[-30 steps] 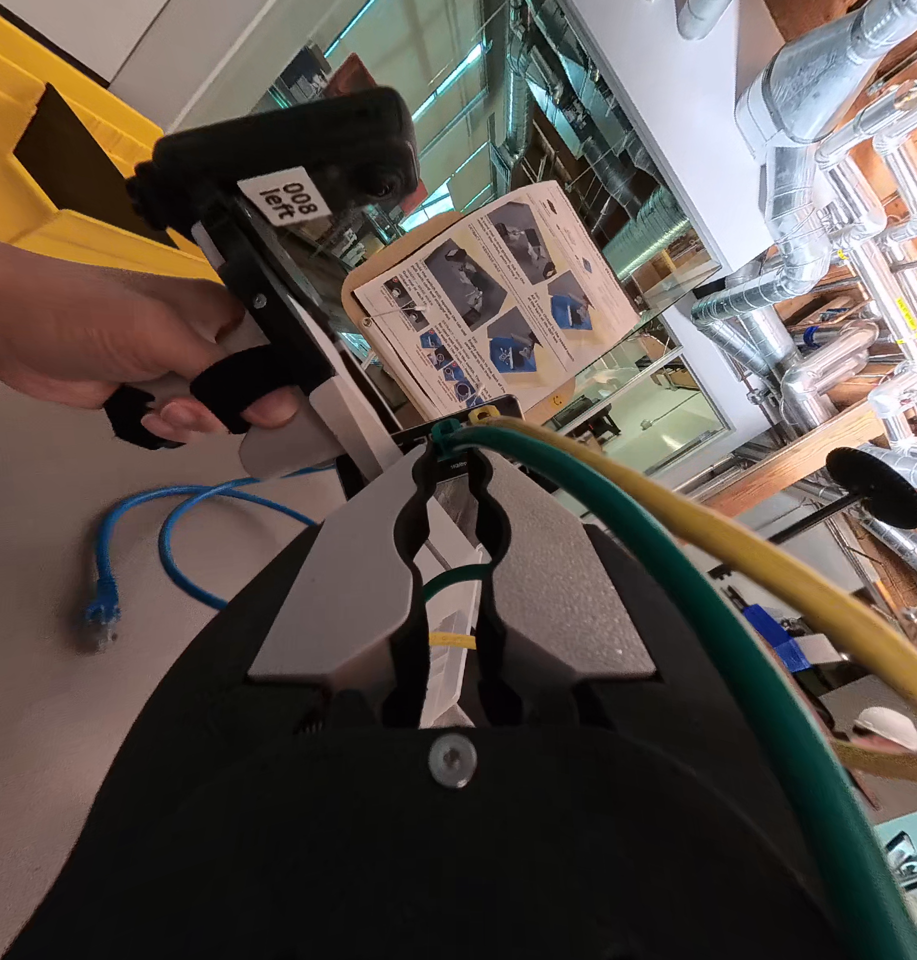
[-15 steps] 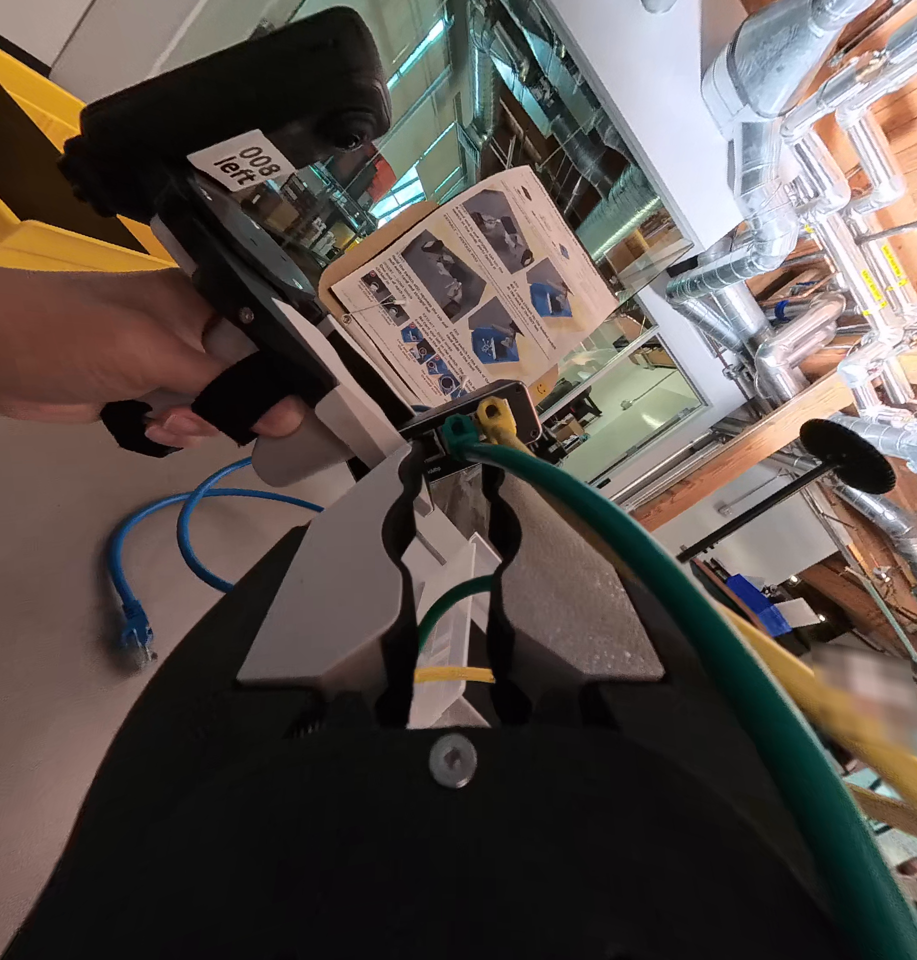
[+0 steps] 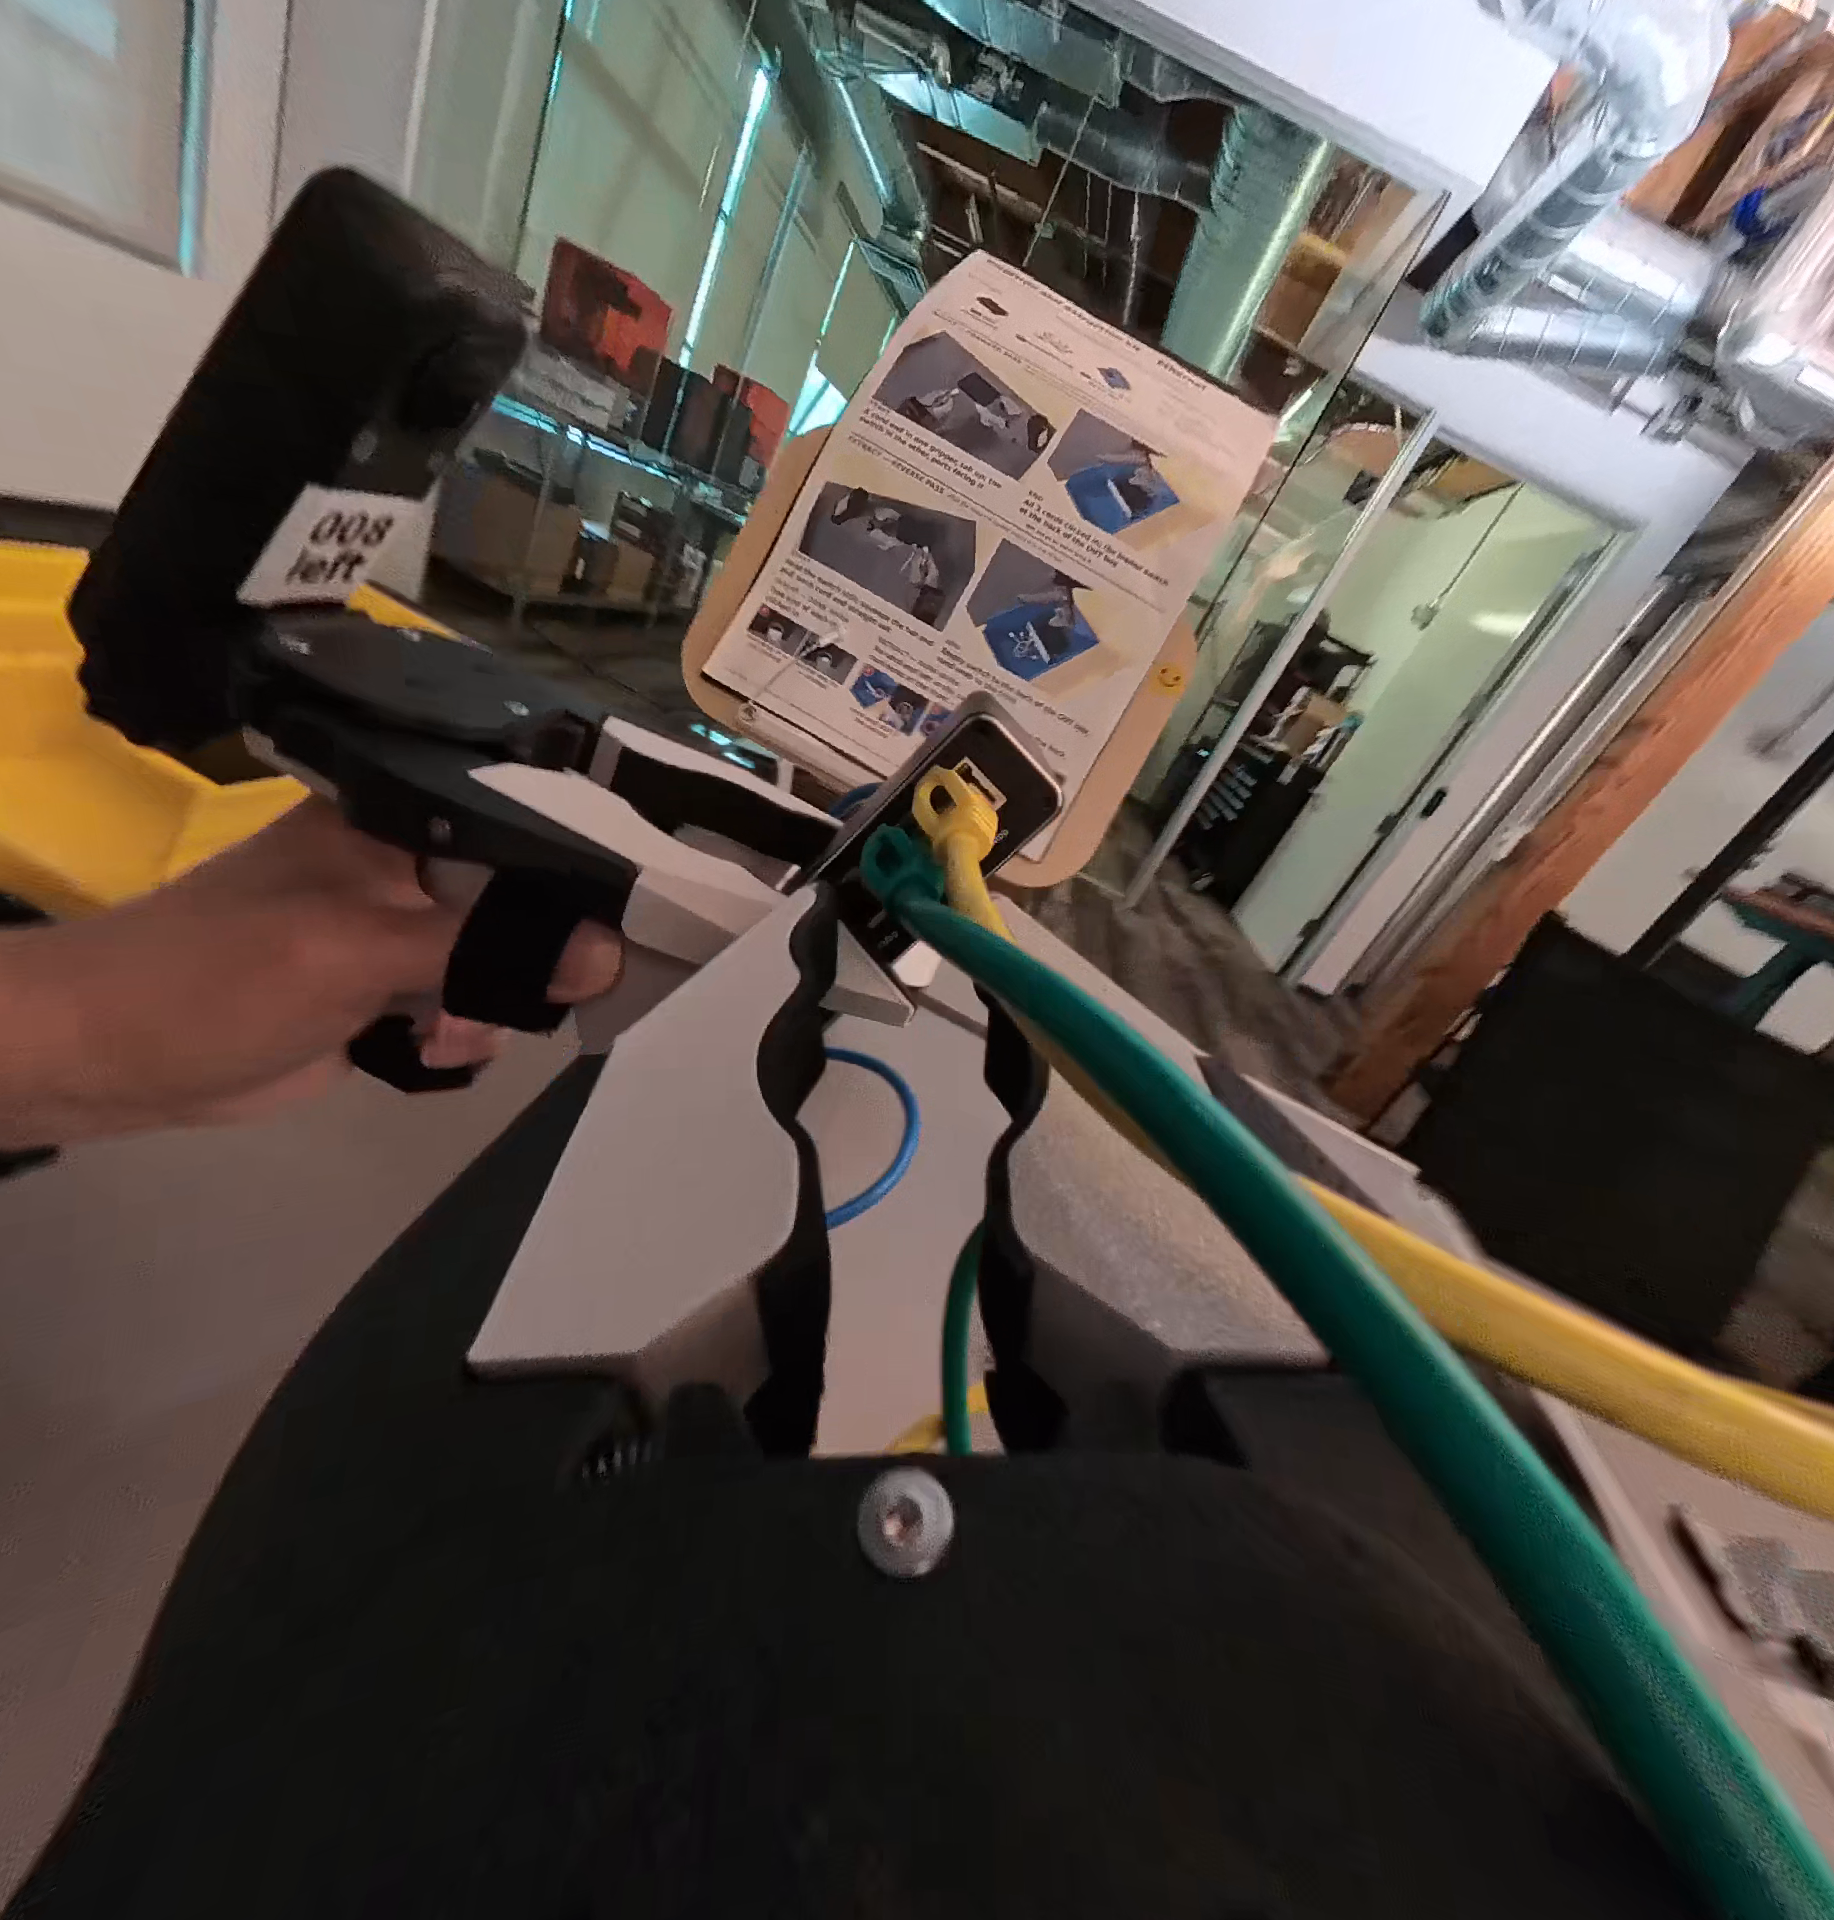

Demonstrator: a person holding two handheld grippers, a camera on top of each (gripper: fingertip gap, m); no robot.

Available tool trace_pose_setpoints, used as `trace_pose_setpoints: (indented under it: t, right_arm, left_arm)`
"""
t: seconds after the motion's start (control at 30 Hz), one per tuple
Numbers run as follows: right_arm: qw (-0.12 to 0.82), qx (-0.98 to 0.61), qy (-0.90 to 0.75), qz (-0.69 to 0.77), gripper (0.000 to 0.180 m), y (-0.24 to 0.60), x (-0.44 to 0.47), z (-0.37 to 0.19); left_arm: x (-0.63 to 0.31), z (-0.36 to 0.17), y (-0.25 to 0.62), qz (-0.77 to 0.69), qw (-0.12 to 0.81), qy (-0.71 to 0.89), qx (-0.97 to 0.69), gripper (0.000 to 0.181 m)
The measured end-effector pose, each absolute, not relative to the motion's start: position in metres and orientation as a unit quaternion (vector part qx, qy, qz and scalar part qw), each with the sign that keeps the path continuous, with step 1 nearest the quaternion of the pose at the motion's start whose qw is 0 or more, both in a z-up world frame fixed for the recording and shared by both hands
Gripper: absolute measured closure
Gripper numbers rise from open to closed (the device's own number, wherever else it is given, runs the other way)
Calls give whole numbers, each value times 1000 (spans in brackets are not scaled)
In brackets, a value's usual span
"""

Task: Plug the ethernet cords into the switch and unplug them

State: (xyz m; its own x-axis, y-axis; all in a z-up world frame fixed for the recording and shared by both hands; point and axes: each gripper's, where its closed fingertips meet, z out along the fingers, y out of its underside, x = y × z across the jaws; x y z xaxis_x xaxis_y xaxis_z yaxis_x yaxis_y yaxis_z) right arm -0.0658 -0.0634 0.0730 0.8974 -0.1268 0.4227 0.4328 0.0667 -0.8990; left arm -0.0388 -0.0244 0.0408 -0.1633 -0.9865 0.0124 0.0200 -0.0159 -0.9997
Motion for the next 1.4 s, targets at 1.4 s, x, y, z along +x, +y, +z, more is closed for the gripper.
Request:
trace_pose_setpoints:
  t: [1.4]
  right_arm:
    - [786,-614,-52,37,171,-61,-77,80]
  left_arm:
    - [-54,63,-17,-498,604,490,-384,108]
